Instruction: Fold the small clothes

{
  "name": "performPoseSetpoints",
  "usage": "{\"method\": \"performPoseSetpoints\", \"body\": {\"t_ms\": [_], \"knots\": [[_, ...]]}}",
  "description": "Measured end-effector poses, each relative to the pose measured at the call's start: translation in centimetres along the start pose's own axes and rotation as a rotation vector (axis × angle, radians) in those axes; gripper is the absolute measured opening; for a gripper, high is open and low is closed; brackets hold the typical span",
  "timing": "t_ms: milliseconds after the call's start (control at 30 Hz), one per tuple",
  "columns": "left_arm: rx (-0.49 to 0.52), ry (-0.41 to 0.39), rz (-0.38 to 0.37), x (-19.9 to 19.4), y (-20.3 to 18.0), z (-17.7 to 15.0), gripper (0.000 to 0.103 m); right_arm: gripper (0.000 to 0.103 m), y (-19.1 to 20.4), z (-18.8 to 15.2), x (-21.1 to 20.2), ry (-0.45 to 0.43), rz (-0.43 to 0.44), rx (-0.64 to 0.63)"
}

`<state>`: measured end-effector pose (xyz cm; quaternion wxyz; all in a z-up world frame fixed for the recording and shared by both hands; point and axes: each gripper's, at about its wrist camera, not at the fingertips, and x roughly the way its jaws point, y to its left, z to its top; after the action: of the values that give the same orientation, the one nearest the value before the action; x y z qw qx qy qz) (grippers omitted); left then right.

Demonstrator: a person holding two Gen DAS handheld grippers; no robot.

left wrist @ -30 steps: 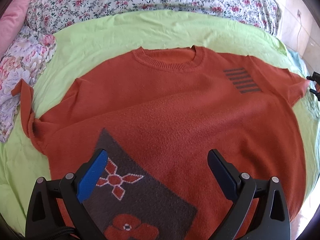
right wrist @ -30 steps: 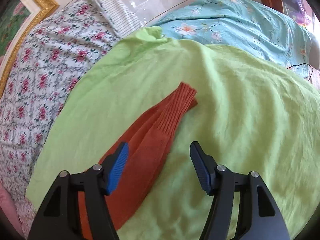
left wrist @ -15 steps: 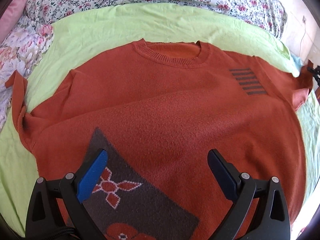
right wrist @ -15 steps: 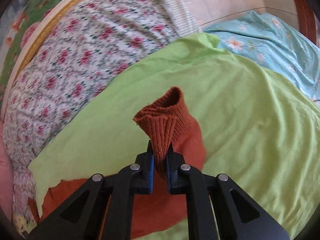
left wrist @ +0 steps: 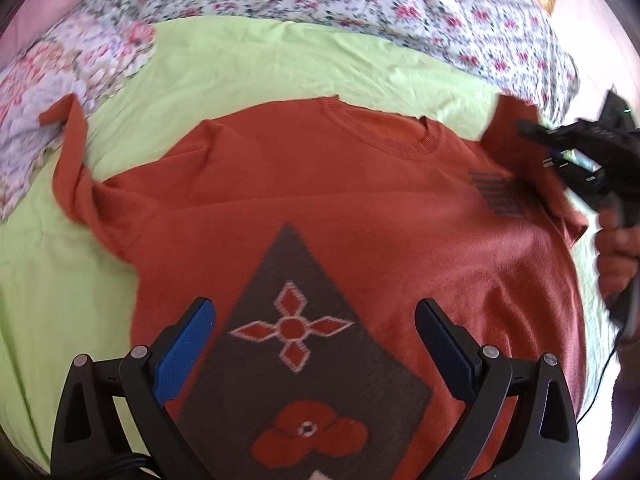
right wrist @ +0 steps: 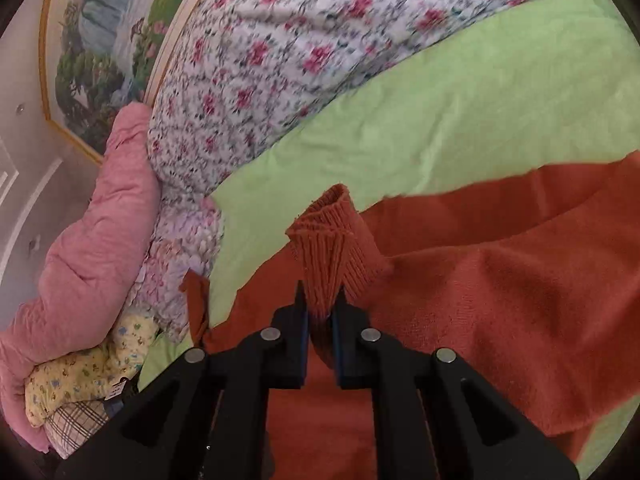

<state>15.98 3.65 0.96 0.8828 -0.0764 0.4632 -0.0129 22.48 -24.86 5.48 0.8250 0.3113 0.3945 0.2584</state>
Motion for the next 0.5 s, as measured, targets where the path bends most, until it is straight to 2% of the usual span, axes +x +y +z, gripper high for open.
{"method": "performPoseSetpoints", "body": {"t_ms": [233, 400, 467, 500], "knots": [[-0.046, -0.017, -0.020, -0.8, 2.5, -0.2, 0.100, 0.010, 3.9, -3.7, 9.0, 0.135, 0.065, -0.005], [-0.056, -0.014, -0.042, -0.2, 2.7, 0.4, 0.100, 0.010, 5.8, -5.5, 12.2, 0.183, 0.100, -0.021], [-0.045, -0.018, -0.044, 0.1, 2.5, 0.8, 0.100, 0.014, 6.1, -5.9, 13.3, 0.214, 0.119, -0.018], [-0.040, -0.018, -0.042, 0.3, 2.4, 1.0, 0.100, 0.014, 6.3, -6.1, 13.7, 0.226, 0.102, -0.017]]}}
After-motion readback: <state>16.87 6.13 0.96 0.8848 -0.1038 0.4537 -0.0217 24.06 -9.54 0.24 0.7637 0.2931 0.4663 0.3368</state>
